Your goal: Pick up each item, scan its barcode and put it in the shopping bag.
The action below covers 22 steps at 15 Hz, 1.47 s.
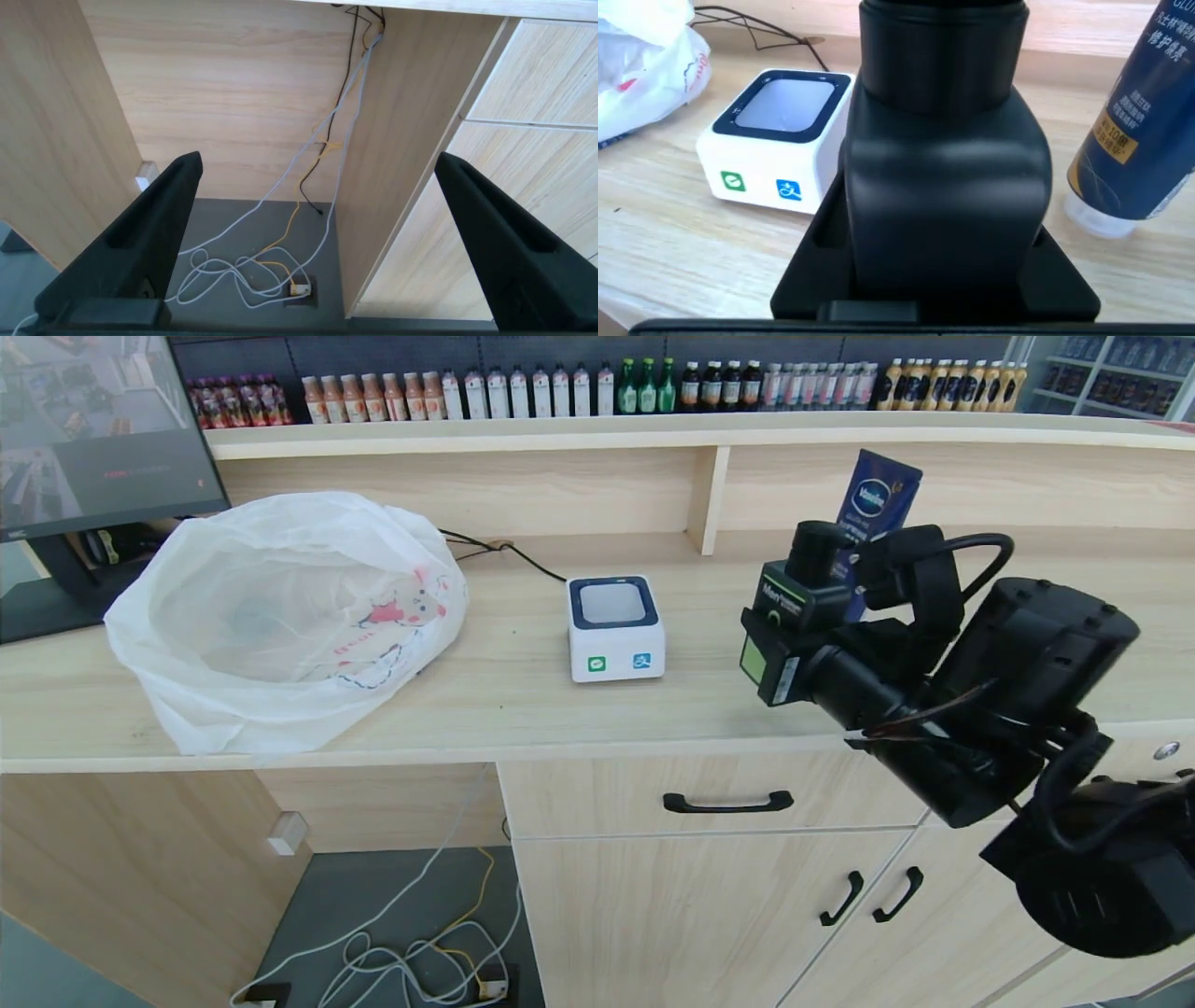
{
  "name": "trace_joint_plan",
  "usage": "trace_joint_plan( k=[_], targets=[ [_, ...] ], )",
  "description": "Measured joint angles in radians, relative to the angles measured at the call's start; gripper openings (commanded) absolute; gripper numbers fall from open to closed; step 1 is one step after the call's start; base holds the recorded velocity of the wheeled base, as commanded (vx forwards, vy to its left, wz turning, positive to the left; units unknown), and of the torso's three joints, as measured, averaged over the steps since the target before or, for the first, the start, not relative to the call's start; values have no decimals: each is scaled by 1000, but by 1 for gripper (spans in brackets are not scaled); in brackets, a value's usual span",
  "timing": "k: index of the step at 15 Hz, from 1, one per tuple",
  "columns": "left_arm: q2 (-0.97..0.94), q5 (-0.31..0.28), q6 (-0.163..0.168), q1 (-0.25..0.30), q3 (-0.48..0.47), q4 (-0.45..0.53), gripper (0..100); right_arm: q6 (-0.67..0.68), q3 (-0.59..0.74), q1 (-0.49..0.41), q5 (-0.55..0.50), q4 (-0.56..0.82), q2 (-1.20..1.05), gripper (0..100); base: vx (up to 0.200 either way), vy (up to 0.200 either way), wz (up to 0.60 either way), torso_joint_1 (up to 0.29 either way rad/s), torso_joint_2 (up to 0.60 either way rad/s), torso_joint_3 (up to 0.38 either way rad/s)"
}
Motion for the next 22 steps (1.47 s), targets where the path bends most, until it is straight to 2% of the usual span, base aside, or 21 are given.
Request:
trace_joint_plan(
  k=[9,16,22],
  targets=[
    [0,0,0,0,0,0,100,-69,510,187,-63,-178,-252,0,0,0,0,0,0,0],
    [0,0,0,0,0,0,100,-101,526,271,-65,-181,-302,0,0,0,0,0,0,0],
    [0,0,0,0,0,0,100,-313,505,376,-63,-184,-304,0,0,0,0,0,0,0]
  ],
)
